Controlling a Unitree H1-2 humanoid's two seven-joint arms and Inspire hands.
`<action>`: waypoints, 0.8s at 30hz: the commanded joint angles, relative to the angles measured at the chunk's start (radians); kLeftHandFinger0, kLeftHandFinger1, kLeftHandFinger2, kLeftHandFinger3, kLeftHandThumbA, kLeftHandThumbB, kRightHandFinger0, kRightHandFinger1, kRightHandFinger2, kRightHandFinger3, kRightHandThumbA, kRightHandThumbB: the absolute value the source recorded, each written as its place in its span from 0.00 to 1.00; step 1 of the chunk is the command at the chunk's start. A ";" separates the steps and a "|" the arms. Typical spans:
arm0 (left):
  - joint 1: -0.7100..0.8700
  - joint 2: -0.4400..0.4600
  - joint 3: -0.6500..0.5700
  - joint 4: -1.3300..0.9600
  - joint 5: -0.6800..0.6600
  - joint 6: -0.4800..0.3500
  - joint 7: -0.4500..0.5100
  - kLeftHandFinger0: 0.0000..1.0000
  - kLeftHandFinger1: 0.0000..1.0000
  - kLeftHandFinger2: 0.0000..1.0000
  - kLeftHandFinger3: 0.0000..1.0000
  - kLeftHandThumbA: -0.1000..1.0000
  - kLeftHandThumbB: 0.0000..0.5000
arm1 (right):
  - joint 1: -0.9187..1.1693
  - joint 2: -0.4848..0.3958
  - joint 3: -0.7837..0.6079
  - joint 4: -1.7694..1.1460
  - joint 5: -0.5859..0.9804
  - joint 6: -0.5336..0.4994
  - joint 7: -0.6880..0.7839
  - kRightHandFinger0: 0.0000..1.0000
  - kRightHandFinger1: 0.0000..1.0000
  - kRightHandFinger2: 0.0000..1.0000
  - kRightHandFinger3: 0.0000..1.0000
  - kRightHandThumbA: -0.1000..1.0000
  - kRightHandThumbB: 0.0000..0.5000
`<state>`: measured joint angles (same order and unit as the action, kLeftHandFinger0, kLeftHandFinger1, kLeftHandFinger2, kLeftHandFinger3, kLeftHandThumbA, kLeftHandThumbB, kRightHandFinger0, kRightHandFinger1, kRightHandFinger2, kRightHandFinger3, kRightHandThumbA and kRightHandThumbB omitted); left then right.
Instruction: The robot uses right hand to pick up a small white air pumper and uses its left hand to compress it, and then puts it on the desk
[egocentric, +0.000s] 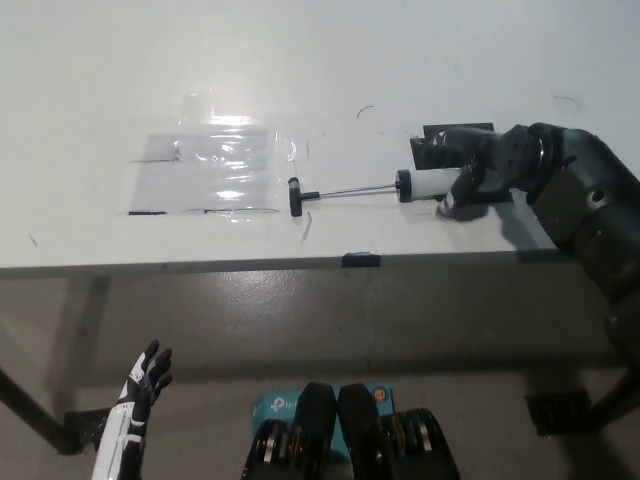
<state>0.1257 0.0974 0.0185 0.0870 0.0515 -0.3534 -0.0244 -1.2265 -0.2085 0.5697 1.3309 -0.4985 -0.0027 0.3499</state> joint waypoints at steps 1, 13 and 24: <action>-0.001 0.014 0.004 -0.015 -0.009 -0.037 -0.004 1.00 1.00 1.00 1.00 1.00 0.06 | 0.002 0.003 0.054 -0.008 -0.087 -0.048 -0.151 0.01 0.43 0.79 0.72 0.00 0.40; -0.026 0.026 0.007 -0.009 0.013 -0.042 0.003 1.00 1.00 1.00 1.00 1.00 0.09 | 0.032 -0.025 0.005 0.013 -0.043 -0.105 -0.222 0.16 0.70 1.00 1.00 0.00 0.37; -0.029 0.026 0.009 -0.024 0.012 -0.028 0.002 1.00 1.00 1.00 1.00 1.00 0.09 | 0.056 -0.050 -0.040 -0.013 -0.036 -0.150 -0.253 0.17 0.69 0.97 0.97 0.00 0.32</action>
<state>0.1040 0.1075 0.0240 0.0866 0.0538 -0.3534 -0.0244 -1.1674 -0.2266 0.5532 1.3305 -0.5486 -0.1123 0.1311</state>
